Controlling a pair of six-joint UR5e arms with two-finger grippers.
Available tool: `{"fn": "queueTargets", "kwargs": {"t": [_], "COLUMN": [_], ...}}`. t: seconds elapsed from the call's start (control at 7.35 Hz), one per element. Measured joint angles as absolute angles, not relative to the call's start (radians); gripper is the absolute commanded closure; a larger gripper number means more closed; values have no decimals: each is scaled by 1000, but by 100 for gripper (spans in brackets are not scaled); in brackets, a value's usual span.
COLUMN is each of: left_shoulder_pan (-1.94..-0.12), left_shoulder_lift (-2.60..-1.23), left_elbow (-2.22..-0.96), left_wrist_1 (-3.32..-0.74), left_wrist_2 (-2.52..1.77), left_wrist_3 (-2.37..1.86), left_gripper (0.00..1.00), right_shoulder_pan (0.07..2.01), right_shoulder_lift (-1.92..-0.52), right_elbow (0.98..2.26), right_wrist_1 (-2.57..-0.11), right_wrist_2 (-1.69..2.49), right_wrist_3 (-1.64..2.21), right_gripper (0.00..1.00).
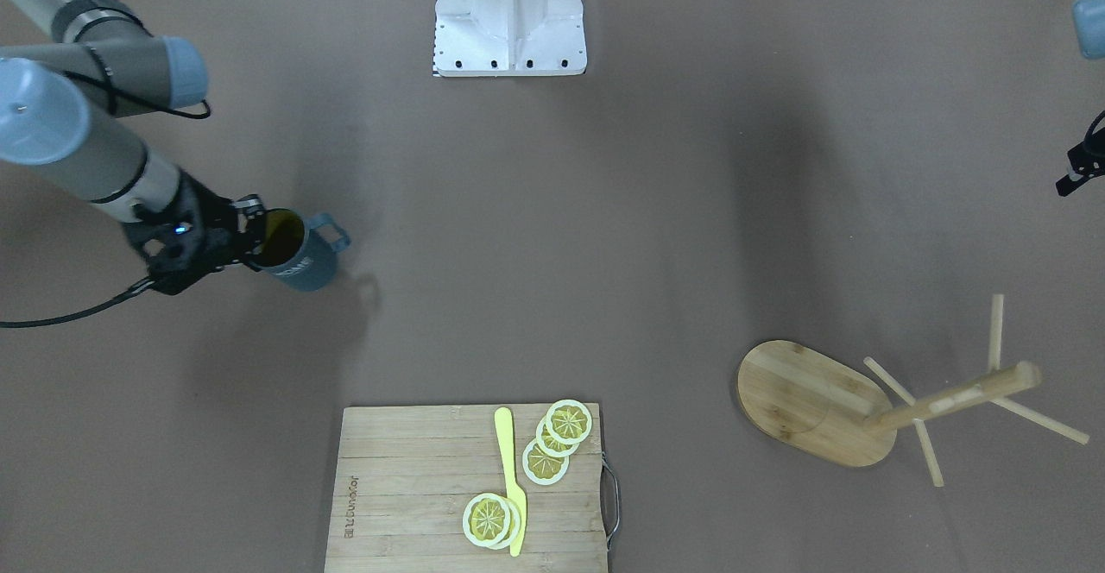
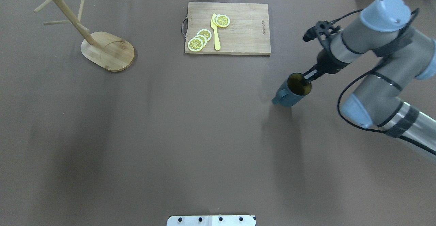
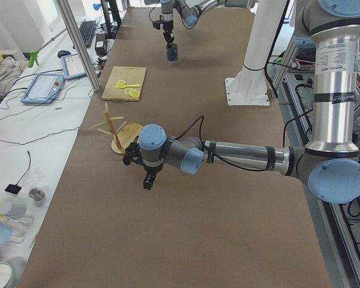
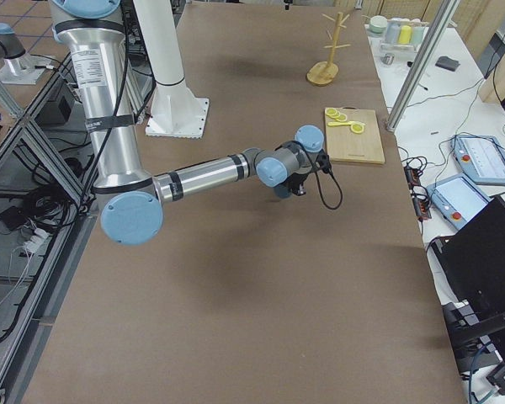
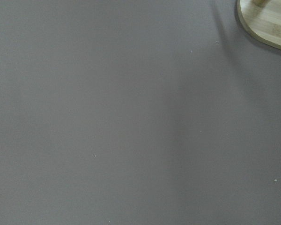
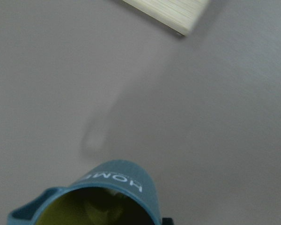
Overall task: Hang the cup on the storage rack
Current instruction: 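Carry the blue mug toward center with the right gripper while the left arm reaches in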
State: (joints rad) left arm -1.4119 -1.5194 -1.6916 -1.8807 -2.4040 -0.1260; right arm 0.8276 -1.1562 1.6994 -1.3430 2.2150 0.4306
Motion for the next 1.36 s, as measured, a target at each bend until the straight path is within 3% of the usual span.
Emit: {"fn": "queueTargets", "kwargs": {"t": [0.41,0.82,1.09,1.22,1.36], "left_shoulder_pan": [-1325,-1150,-997,-908,-820], "left_shoulder_lift": [-1524,-1568,-1669,-1706,-1727], "left_elbow": [-1692,-1698,-1722,-1751,-1782], "left_wrist_1": [-2130,-2423,-2480,-2486,-2488], "left_wrist_2": [-2401,-2392,-2340,-2252,-2169], "left_wrist_3": [-179,-303,-366,-391,-403], "left_gripper": [3,2,2,2,2], "right_shoulder_pan": [635,546,520,511,506], "right_shoulder_lift": [-939,-838,-808,-792,-777], "right_elbow": [1681,1614,1577,1556,1539], "right_wrist_1": [-1454,-1466,-1465,-1464,-1463], "right_wrist_2": [2066,1973,1940,1933,1929], "right_wrist_3": [519,530,531,531,535], "right_gripper": [100,100,89,66,1]}}
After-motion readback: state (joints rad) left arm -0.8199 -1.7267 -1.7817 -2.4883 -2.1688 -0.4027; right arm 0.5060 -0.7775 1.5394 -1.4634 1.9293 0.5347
